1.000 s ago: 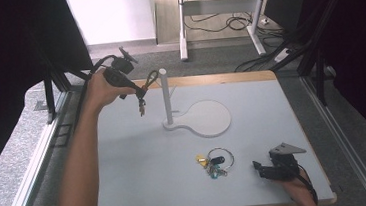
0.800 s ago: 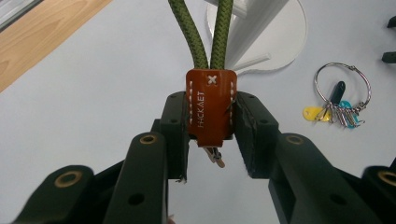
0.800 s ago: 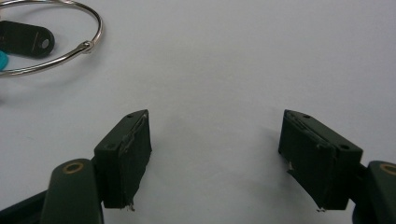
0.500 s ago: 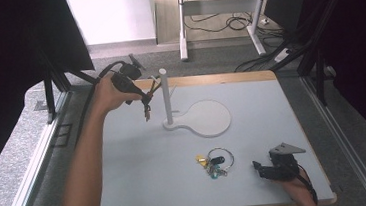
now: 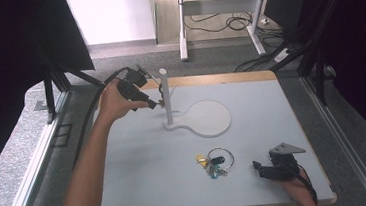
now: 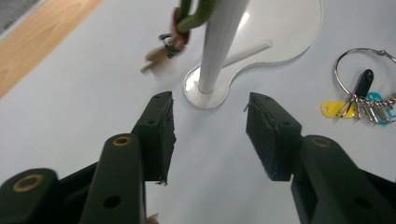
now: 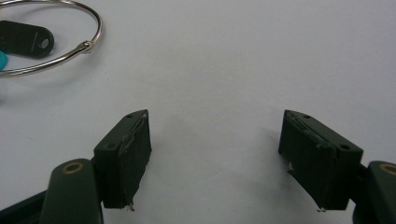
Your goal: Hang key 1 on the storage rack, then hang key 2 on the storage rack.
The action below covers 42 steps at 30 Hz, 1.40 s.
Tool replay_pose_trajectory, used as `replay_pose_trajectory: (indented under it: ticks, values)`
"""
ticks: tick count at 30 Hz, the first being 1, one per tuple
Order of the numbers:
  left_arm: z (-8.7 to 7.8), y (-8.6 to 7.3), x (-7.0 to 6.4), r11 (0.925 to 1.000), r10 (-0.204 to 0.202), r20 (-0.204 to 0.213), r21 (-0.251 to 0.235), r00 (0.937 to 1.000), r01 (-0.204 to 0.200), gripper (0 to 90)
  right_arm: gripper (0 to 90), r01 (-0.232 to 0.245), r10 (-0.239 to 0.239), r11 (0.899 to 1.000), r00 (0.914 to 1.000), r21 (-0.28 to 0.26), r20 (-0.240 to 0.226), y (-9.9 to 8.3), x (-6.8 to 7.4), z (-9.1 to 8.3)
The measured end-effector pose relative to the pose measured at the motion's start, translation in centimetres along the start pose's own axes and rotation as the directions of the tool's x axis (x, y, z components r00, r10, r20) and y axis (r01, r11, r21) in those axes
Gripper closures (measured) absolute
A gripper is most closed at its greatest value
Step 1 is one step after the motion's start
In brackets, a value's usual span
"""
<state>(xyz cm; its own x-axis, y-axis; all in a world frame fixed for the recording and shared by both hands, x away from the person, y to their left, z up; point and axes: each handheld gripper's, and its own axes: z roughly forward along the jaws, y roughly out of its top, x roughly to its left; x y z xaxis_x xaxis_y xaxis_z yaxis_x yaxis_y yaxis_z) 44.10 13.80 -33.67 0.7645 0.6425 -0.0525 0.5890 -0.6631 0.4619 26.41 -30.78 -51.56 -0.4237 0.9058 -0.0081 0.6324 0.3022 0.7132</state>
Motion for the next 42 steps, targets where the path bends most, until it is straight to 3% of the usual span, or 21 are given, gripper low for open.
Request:
replay_pose_trajectory:
  ticks: [2,5,7,13,18,19,25,29,33,35,39,42]
  values:
    - [-0.1,-0.8,-1.0,0.9994,-0.019,0.006,-0.03,0.9998,0.019,48.3,25.5,0.001,-0.001,1.0,1.0,0.001,0.001,0.0,0.0,0.0]
    - [-0.1,-1.6,-1.5,0.9998,-0.016,0.005,-0.01,0.9999,0.016,46.3,25.2,0.001,-0.001,1.0,1.0,0.002,0.003,0.1,0.0,0.0]
    - [-0.2,-2.7,-2.2,0.9987,-0.034,0.022,-0.036,0.9992,0.035,46.4,24.8,0.002,-0.002,1.0,1.0,0.0,0.004,0.0,0.0,0.1]
    - [0.0,-5.4,-3.6,0.998,-0.024,0.059,-0.058,0.998,0.028,46.2,23.7,0.013,-0.013,1.0,0.9999,0.005,-0.004,0.1,-0.1,0.1]
    - [0.4,-8.6,-5.3,0.9956,0.003,0.043,-0.094,0.9991,0.001,47.0,20.3,0.016,-0.016,1.0,0.9998,0.02,-0.012,0.5,-0.2,0.5]
    - [0.4,-8.6,-5.3,0.9956,0.003,0.043,-0.094,0.9991,0.001,47.0,20.3,0.016,-0.016,1.0,0.9998,0.02,-0.012,0.5,-0.2,0.5]
    - [0.5,-12.1,-7.8,0.991,-0.01,0.035,-0.133,0.9993,0.014,47.2,18.4,0.017,-0.016,0.999,0.9998,0.045,-0.01,1.1,-0.1,0.8]
    - [1.0,-13.7,-9.2,0.9919,0.0,0.012,-0.127,0.9999,0.002,47.1,18.6,0.017,-0.017,0.999,0.9998,0.044,-0.011,1.1,-0.1,0.8]
    - [1.9,-14.9,-9.9,0.9921,0.008,0.015,-0.125,0.9998,-0.006,47.1,19.5,0.015,-0.015,0.999,0.9999,0.048,-0.004,1.1,0.0,0.7]
    - [2.7,-15.7,-10.0,0.9923,0.009,0.009,-0.124,0.9999,-0.008,47.1,25.1,0.004,-0.004,0.998,1.0,0.057,0.005,1.3,0.1,0.5]
    - [3.2,-16.3,-10.0,0.9912,0.004,0.009,-0.132,0.9999,-0.003,46.6,25.0,-0.016,0.016,0.999,0.9999,-0.036,-0.004,2.1,0.3,-0.8]
    - [3.2,-16.6,-9.9,0.9901,0.008,0.007,-0.14,0.9999,-0.007,46.3,25.0,-0.011,0.01,0.997,0.9999,-0.071,-0.01,2.5,0.5,-1.4]
